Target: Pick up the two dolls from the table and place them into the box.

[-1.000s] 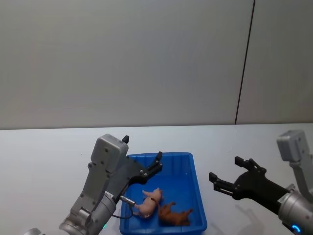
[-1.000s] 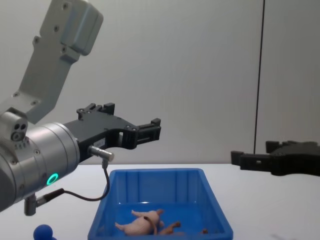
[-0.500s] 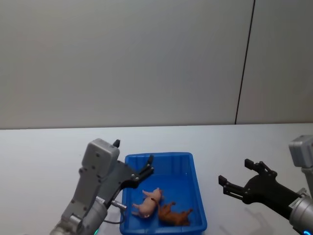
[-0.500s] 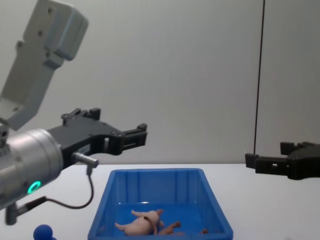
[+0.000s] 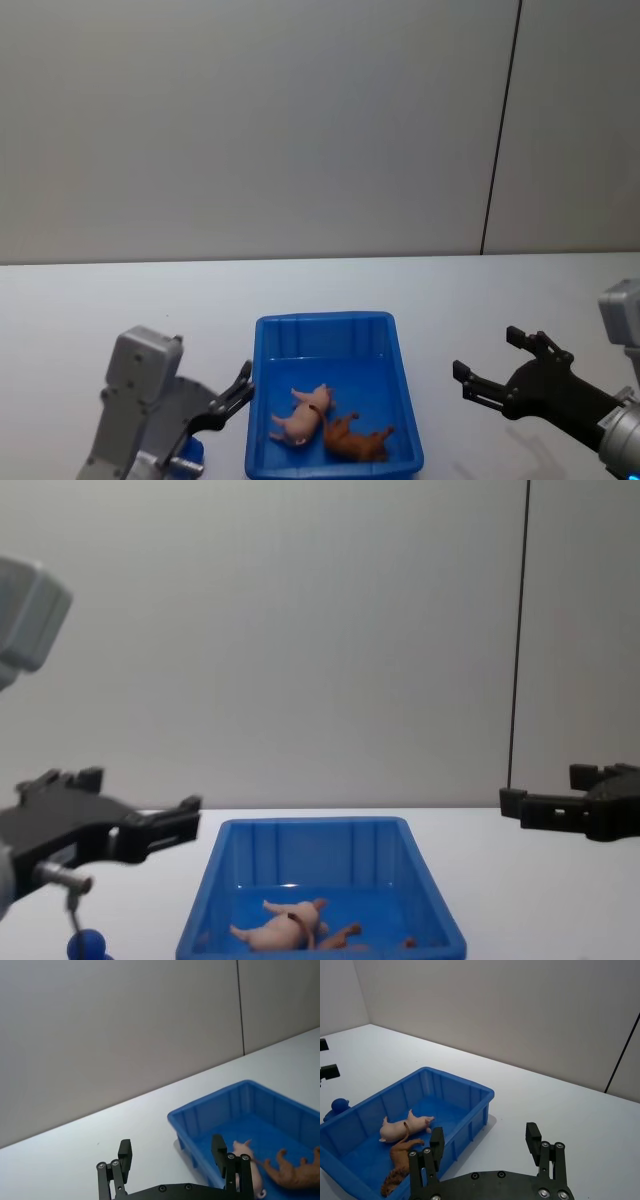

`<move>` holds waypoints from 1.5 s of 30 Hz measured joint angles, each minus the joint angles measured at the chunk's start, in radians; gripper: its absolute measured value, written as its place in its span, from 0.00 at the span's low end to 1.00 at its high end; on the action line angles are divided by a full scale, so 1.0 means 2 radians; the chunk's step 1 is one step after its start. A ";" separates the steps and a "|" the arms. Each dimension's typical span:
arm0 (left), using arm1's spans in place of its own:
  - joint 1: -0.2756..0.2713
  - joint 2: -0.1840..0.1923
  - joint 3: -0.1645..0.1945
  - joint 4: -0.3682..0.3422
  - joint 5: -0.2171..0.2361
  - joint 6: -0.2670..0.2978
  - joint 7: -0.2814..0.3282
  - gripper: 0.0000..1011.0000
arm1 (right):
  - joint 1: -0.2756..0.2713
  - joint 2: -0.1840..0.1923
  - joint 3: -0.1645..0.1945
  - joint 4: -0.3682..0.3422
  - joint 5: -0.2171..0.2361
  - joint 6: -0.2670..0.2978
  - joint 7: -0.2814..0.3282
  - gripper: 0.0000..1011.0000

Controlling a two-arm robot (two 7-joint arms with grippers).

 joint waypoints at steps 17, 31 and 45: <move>0.026 0.020 -0.012 0.015 -0.021 0.013 0.010 0.99 | -0.002 0.002 0.001 -0.001 0.001 -0.001 0.000 0.99; 0.008 0.002 -0.013 0.070 -0.017 0.017 -0.030 0.99 | -0.003 0.002 0.001 -0.002 0.001 -0.002 0.000 0.99; 0.003 -0.005 -0.014 0.102 -0.018 0.028 -0.054 0.99 | -0.003 0.002 0.001 -0.002 0.001 -0.002 0.000 0.99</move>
